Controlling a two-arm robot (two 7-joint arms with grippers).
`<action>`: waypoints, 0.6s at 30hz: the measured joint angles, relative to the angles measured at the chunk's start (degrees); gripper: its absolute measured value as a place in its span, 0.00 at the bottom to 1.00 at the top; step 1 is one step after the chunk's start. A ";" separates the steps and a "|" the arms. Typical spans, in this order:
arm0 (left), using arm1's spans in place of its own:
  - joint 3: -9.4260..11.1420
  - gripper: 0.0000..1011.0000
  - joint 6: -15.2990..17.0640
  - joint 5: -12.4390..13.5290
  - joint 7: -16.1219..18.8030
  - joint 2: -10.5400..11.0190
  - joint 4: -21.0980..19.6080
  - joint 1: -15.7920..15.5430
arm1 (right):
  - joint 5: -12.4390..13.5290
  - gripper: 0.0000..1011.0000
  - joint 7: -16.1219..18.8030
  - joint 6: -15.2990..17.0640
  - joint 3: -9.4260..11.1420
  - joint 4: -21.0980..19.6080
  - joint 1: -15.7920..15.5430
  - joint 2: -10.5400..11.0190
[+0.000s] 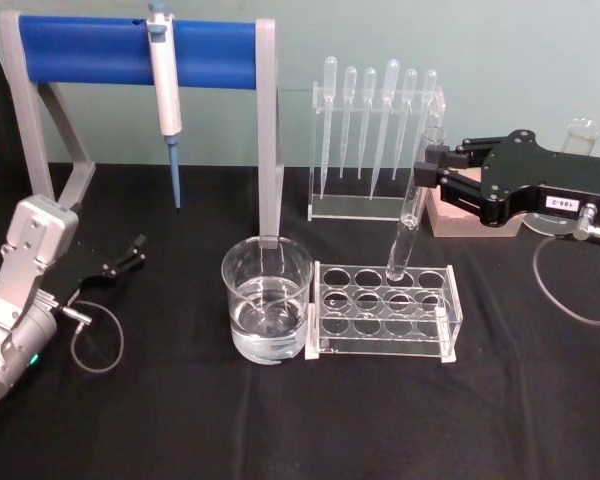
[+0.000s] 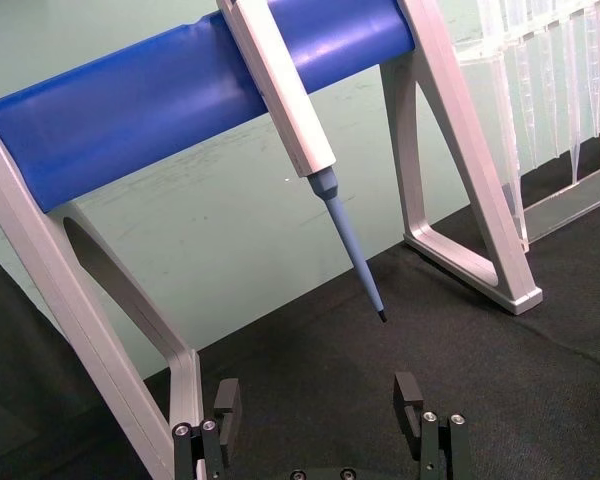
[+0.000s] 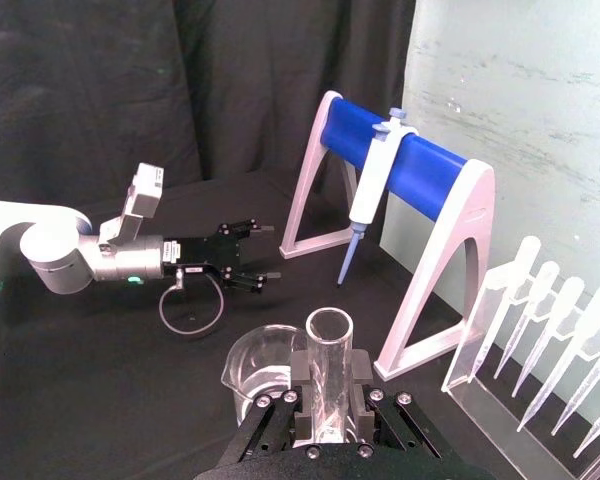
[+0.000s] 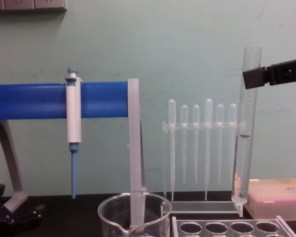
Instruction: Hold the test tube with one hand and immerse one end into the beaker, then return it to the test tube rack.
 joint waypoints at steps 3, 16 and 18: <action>0.00 0.99 0.00 0.00 0.00 0.00 0.00 0.00 | 0.00 0.22 0.00 0.00 0.00 0.00 0.00 0.00; 0.00 0.99 0.00 0.00 0.00 0.00 0.00 0.00 | 0.00 0.22 0.00 0.00 0.00 0.00 0.00 0.00; 0.00 0.99 0.00 0.00 0.00 0.00 0.00 0.00 | 0.00 0.22 0.00 0.00 0.00 0.00 0.00 0.00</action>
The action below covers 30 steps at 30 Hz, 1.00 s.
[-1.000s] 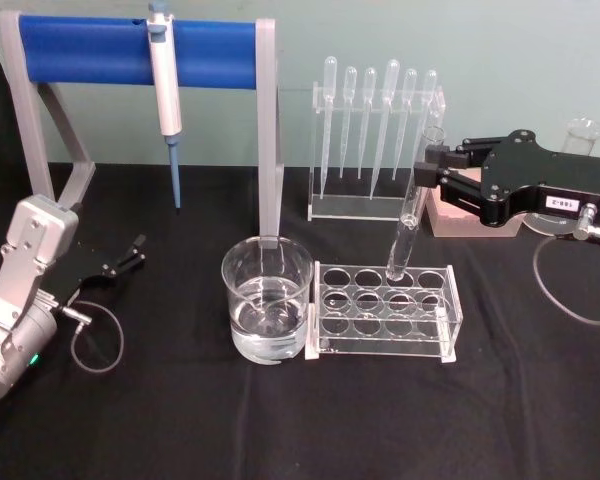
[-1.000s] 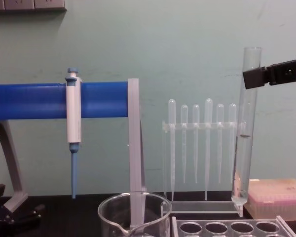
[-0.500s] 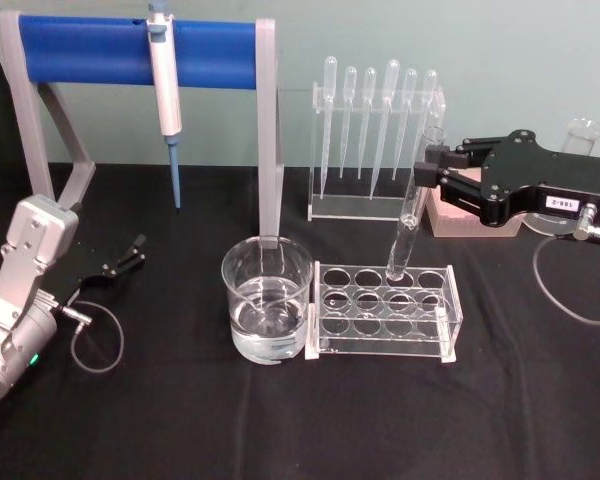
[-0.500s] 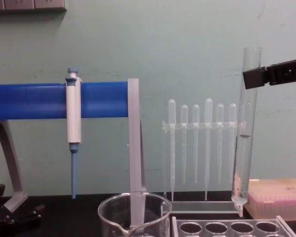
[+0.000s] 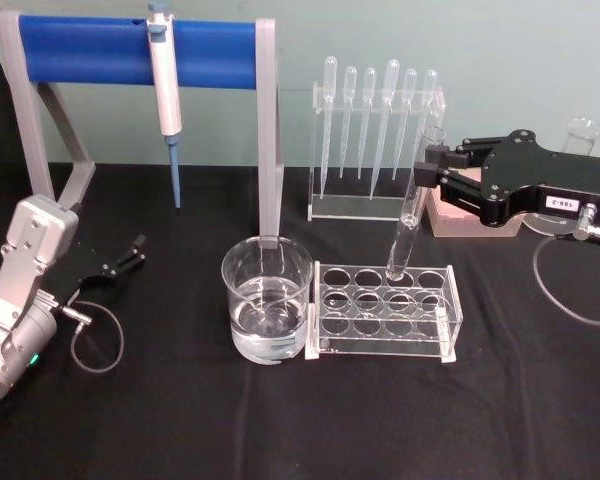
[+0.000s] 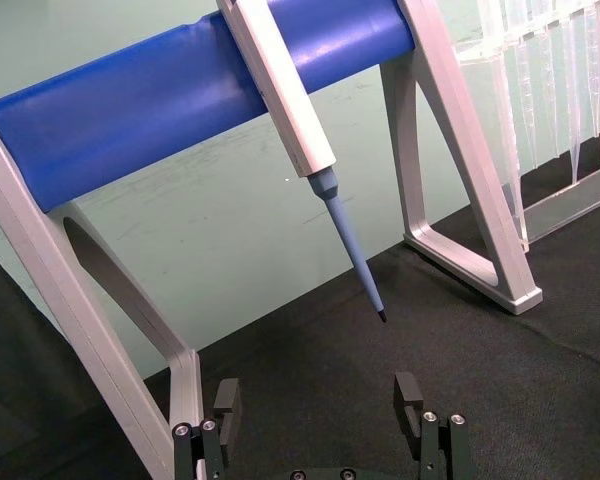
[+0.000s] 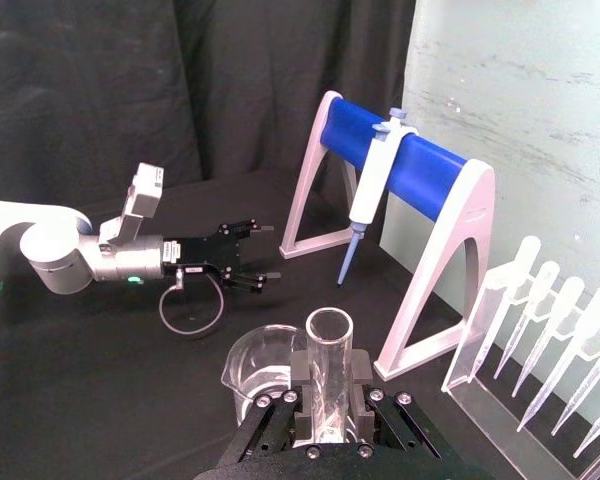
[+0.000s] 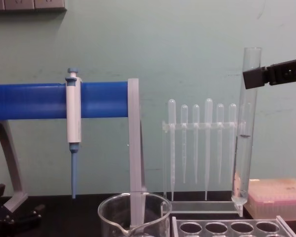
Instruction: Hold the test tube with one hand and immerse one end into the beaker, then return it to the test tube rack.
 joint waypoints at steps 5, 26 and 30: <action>0.00 0.99 0.00 0.00 0.00 0.00 0.00 0.00 | 0.06 0.22 -0.03 -0.04 -0.23 -0.10 0.18 0.09; 0.00 0.99 0.00 0.00 0.00 0.00 0.00 0.00 | 1.48 0.22 -1.68 5.94 -7.30 0.77 10.33 -7.31; 0.00 0.99 0.00 0.00 0.00 0.00 0.00 0.00 | 0.99 0.22 -2.48 6.44 -9.37 1.88 12.08 -9.28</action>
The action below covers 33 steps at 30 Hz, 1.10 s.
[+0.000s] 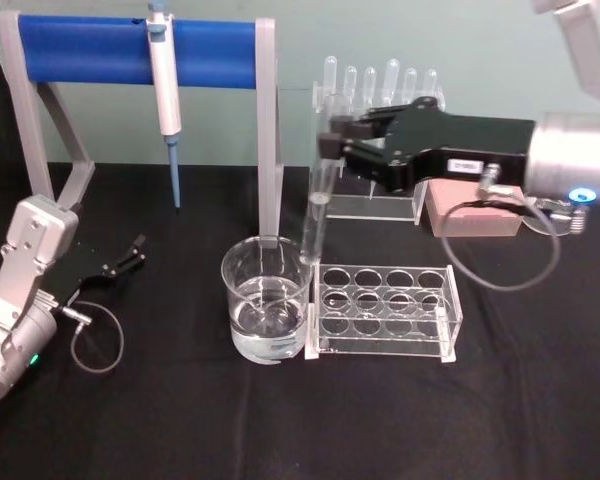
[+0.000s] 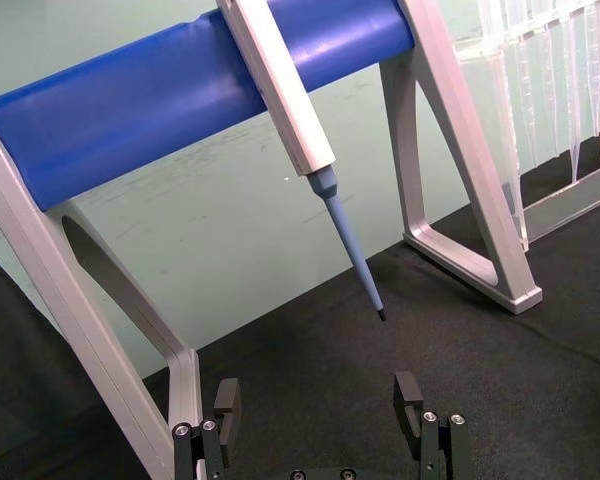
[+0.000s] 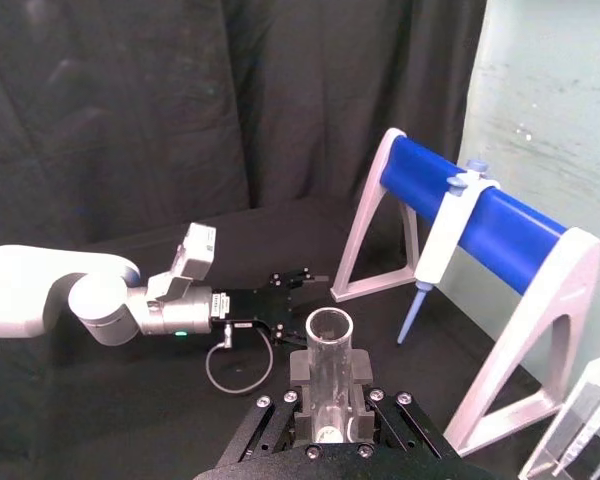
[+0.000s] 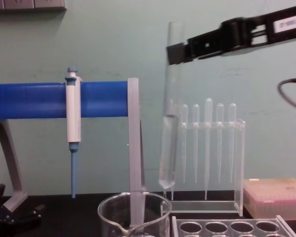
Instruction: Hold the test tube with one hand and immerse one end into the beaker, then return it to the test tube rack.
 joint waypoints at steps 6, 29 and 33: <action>0.00 0.99 0.00 0.00 0.00 0.00 0.00 0.00 | -1.06 0.22 -0.50 0.14 -2.97 2.28 1.92 -2.50; 0.00 0.99 0.00 0.00 0.00 0.00 0.00 0.00 | -8.30 0.22 -0.46 -7.02 -7.79 10.44 -0.64 -8.25; 0.00 0.99 0.00 0.00 0.00 0.00 0.00 0.00 | -9.60 0.22 -0.51 -8.15 -7.80 11.29 -1.38 -8.83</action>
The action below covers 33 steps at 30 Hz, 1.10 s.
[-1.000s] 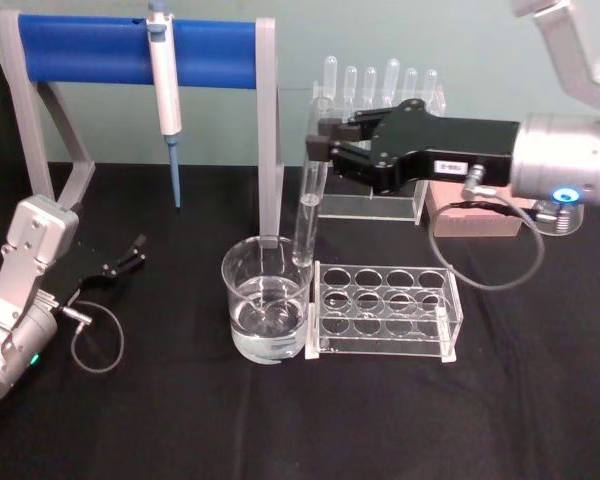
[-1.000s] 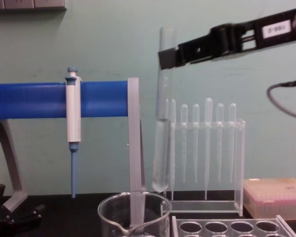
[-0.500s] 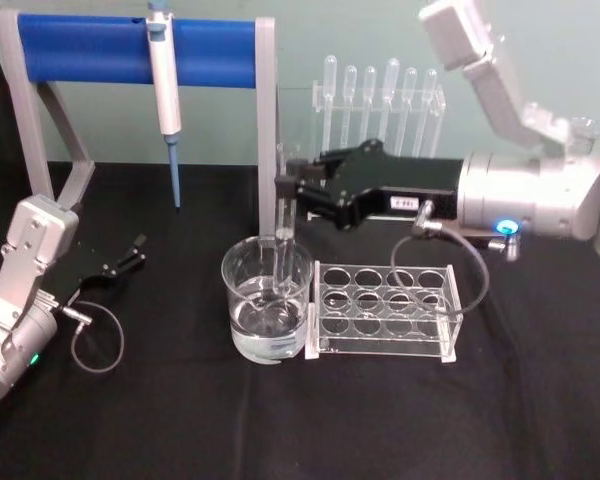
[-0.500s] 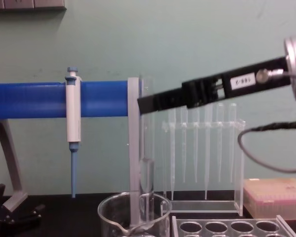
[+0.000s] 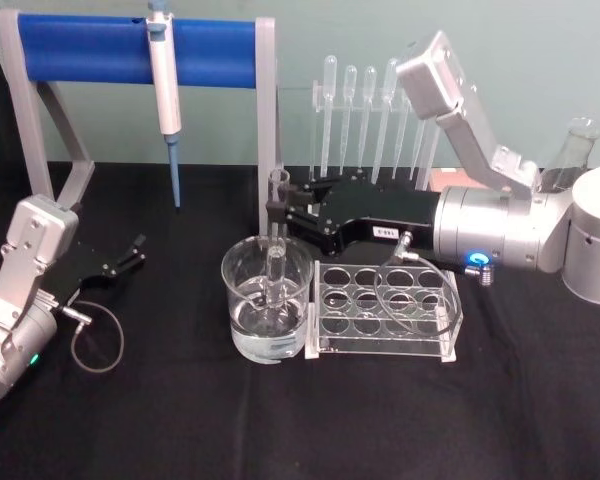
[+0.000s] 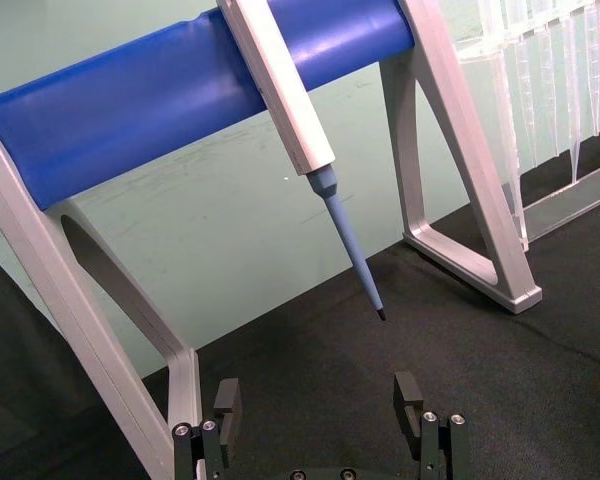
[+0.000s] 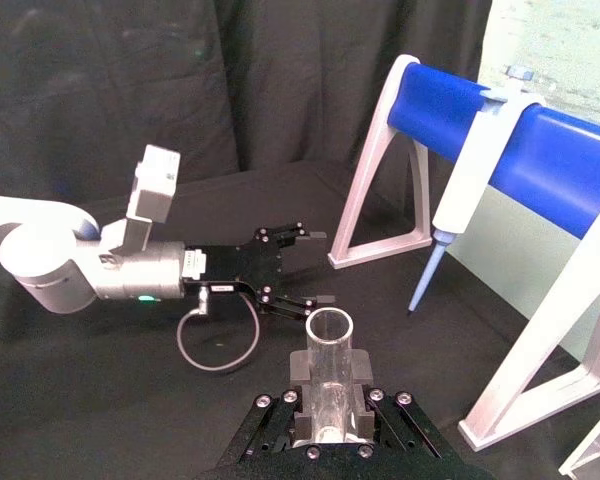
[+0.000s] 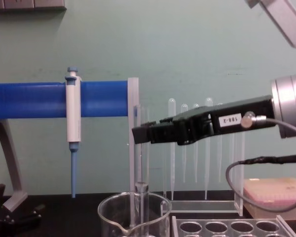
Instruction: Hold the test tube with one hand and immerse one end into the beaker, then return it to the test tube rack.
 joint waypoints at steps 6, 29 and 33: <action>0.00 0.99 0.00 0.00 0.00 0.00 0.00 0.00 | -2.06 0.22 -0.39 -1.93 -0.02 0.96 -1.23 -0.68; 0.00 0.99 0.00 0.00 0.00 0.00 0.00 0.00 | -5.15 0.22 0.49 -2.24 1.51 3.37 -4.43 -2.85; 0.00 0.99 0.00 0.00 0.00 0.00 0.00 0.00 | -5.44 0.22 0.97 -2.26 1.86 3.62 -4.77 -3.21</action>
